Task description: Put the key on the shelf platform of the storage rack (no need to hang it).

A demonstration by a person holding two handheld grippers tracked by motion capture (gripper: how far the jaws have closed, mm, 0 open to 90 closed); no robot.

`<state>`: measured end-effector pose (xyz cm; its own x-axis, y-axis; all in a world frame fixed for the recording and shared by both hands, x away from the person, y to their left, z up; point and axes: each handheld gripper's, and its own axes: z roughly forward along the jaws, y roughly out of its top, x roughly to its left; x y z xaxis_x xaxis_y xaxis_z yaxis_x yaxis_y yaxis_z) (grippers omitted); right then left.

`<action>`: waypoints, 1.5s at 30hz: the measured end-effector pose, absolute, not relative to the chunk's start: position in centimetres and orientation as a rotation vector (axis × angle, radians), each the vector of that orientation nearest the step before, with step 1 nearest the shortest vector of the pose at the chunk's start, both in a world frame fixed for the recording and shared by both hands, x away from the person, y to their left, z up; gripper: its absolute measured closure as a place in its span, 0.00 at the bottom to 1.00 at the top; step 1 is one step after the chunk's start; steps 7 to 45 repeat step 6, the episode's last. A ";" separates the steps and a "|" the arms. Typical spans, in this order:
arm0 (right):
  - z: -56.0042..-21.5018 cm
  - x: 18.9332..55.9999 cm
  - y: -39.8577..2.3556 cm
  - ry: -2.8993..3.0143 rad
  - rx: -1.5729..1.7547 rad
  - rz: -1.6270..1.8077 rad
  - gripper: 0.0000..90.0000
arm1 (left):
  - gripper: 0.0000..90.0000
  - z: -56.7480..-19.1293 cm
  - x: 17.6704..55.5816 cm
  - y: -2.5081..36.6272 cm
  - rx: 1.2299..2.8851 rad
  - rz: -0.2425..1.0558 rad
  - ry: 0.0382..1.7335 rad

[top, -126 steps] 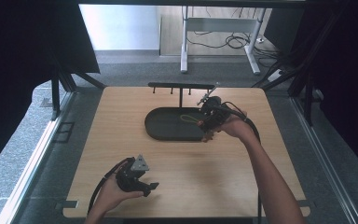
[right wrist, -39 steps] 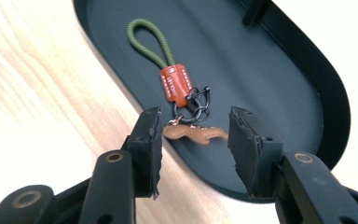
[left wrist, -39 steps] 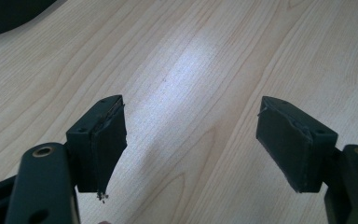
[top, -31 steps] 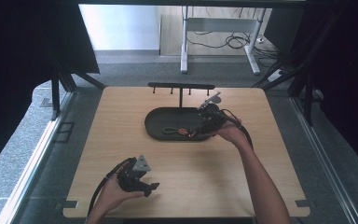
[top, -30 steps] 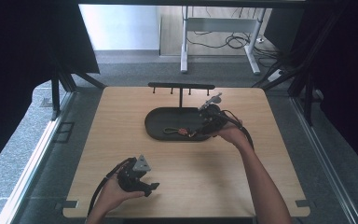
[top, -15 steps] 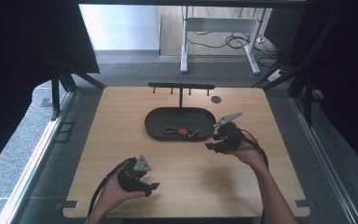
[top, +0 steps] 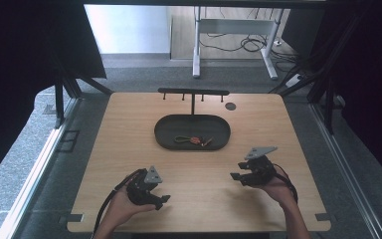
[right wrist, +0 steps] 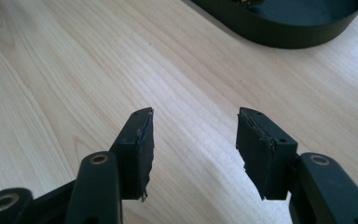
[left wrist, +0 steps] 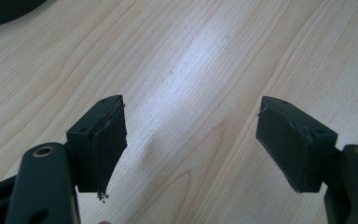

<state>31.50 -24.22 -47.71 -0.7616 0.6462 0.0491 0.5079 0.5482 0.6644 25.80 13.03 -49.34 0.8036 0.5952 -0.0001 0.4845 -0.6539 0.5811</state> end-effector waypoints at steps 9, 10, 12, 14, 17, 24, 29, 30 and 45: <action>-47.4 30.4 -24.3 2.528 0.964 1.037 0.40 | 0.28 -49.5 25.9 12.8 2.423 0.248 0.794; -47.4 30.4 -24.3 2.528 0.964 1.037 0.40 | 0.28 -49.5 25.9 12.8 2.423 0.248 0.794; -47.4 30.4 -24.3 2.528 0.964 1.037 0.40 | 0.28 -49.5 25.9 12.8 2.423 0.248 0.794; -47.4 30.4 -24.3 2.528 0.964 1.037 0.40 | 0.28 -49.5 25.9 12.8 2.423 0.248 0.794; -47.4 30.4 -24.3 2.528 0.964 1.037 0.40 | 0.28 -49.5 25.9 12.8 2.423 0.248 0.794; -47.4 30.4 -24.3 2.528 0.964 1.037 0.40 | 0.28 -49.5 25.9 12.8 2.423 0.248 0.794; -47.4 30.4 -24.3 2.528 0.964 1.037 0.40 | 0.28 -49.5 25.9 12.8 2.423 0.248 0.794; -47.4 30.4 -24.3 2.528 0.964 1.037 0.40 | 0.28 -49.5 25.9 12.8 2.423 0.248 0.794; -47.4 30.4 -24.3 2.528 0.964 1.037 0.40 | 0.28 -49.5 25.9 12.8 2.423 0.248 0.794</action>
